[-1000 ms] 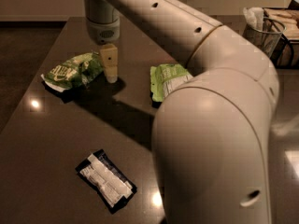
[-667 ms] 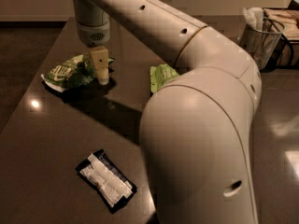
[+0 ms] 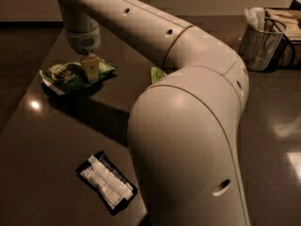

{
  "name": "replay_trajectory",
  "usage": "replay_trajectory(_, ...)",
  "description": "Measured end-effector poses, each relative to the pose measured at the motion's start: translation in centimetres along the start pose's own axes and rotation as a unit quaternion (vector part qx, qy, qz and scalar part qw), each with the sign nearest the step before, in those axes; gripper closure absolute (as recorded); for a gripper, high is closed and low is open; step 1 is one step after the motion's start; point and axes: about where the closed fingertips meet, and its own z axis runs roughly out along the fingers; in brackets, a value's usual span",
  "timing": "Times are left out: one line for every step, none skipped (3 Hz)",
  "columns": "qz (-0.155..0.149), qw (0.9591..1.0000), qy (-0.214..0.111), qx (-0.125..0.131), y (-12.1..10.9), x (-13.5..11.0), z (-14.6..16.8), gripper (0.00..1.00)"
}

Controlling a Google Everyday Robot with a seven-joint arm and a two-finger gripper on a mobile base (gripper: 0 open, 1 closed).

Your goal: Move green jalapeno chip bag near rxbar blueberry

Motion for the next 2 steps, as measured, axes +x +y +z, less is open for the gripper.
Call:
replay_trajectory(-0.015,0.9998,-0.011,0.005,2.1,-0.6,-2.0,0.7)
replay_trajectory(-0.024,0.9992,-0.026,0.017,5.6,-0.6,-5.4,0.93)
